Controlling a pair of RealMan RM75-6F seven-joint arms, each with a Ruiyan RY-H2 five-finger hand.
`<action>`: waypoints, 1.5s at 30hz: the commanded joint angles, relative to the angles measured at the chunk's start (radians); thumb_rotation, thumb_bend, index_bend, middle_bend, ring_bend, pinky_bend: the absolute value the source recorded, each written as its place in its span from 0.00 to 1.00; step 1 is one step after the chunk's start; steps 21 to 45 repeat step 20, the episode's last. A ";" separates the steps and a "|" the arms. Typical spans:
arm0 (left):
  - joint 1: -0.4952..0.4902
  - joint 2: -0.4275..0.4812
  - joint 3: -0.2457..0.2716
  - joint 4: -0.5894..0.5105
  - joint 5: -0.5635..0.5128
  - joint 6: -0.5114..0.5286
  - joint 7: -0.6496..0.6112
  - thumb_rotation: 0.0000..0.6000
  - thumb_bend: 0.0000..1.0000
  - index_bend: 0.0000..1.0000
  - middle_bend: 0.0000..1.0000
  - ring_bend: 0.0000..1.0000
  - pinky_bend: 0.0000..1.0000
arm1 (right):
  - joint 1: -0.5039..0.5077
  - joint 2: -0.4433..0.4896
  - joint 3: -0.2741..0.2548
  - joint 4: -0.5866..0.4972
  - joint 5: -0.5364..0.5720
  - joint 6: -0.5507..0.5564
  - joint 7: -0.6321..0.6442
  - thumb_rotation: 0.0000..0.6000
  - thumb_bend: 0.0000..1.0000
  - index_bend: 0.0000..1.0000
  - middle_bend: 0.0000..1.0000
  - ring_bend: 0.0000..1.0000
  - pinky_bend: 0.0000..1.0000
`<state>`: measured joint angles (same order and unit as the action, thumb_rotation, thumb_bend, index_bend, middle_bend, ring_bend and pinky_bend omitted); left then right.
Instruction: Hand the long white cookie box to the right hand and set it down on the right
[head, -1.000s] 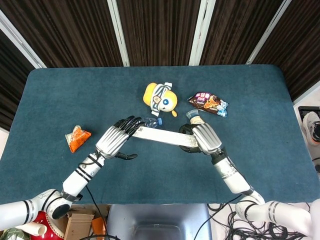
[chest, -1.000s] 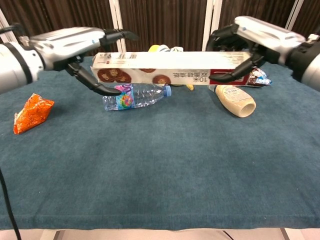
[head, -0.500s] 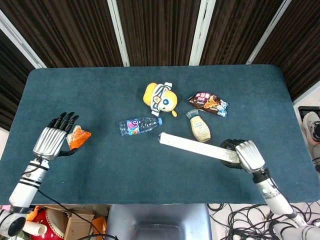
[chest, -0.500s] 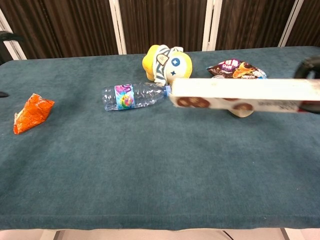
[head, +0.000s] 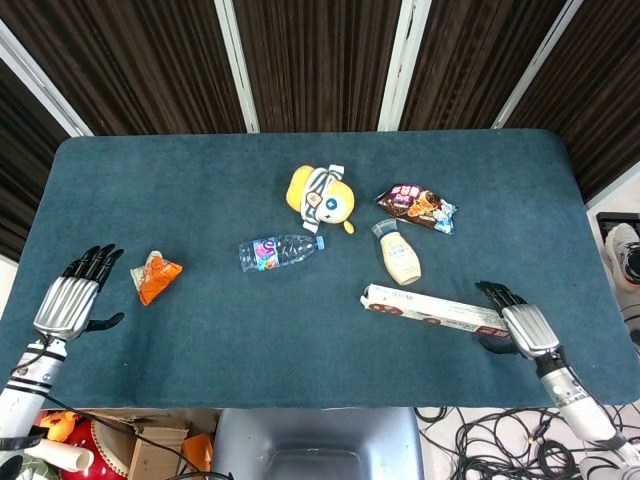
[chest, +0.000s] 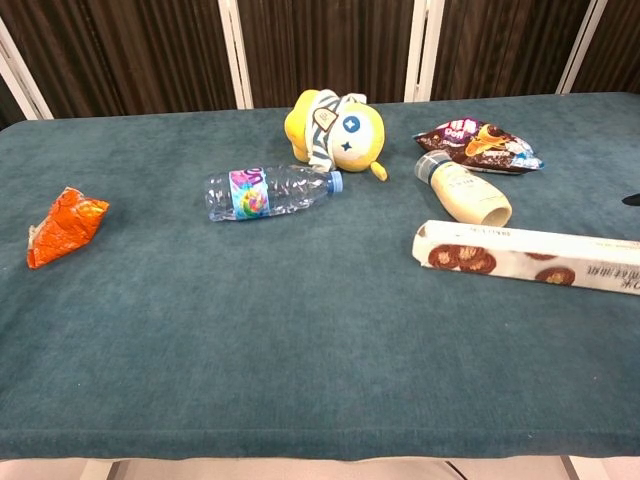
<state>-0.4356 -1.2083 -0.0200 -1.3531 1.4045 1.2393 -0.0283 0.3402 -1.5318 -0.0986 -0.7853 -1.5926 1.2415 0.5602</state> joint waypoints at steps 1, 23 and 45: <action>0.019 0.011 0.004 -0.023 0.016 0.026 0.001 0.94 0.18 0.04 0.05 0.02 0.20 | -0.028 0.069 0.010 -0.101 0.003 0.063 -0.058 1.00 0.07 0.00 0.00 0.00 0.15; 0.322 -0.031 0.120 -0.124 0.147 0.364 0.086 1.00 0.26 0.01 0.07 0.04 0.16 | -0.365 0.378 0.048 -0.795 0.143 0.468 -0.729 1.00 0.07 0.00 0.00 0.00 0.00; 0.322 -0.031 0.120 -0.124 0.147 0.364 0.086 1.00 0.26 0.01 0.07 0.04 0.16 | -0.365 0.378 0.048 -0.795 0.143 0.468 -0.729 1.00 0.07 0.00 0.00 0.00 0.00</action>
